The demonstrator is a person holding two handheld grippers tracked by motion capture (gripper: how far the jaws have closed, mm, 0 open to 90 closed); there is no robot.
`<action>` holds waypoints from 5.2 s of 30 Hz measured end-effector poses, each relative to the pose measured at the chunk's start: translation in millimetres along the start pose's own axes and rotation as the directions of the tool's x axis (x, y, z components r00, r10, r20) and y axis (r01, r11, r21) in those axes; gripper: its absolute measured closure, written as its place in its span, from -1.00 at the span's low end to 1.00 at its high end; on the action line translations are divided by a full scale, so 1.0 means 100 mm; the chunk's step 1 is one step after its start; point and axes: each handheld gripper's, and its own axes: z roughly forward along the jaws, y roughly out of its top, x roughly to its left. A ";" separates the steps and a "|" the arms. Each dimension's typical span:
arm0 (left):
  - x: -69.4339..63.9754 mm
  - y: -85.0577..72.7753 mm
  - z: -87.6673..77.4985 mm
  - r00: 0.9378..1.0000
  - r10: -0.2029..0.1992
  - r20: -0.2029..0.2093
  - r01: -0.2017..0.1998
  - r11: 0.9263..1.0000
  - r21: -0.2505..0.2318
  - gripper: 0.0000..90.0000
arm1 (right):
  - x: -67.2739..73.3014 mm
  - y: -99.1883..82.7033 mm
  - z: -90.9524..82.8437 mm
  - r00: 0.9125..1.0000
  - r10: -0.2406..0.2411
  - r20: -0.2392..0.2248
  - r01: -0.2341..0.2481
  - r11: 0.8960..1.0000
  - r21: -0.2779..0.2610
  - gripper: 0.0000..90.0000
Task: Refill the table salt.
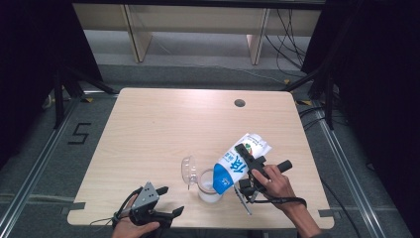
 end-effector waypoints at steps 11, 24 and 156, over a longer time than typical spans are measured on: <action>-0.01 0.00 0.00 1.000 -0.020 -0.003 0.020 1.000 -0.002 -0.66 | 0.00 0.00 0.00 1.000 -0.006 0.002 0.006 1.000 -0.001 0.30; -0.01 0.00 0.00 1.000 -0.021 -0.003 0.021 1.000 -0.001 -0.66 | 0.00 0.00 0.00 1.000 -0.010 0.002 0.010 1.000 -0.004 0.33; 0.00 0.00 0.00 1.000 0.002 0.001 -0.002 1.000 -0.003 -0.66 | -0.02 0.02 -0.03 0.997 -0.070 0.022 0.070 0.998 0.004 0.46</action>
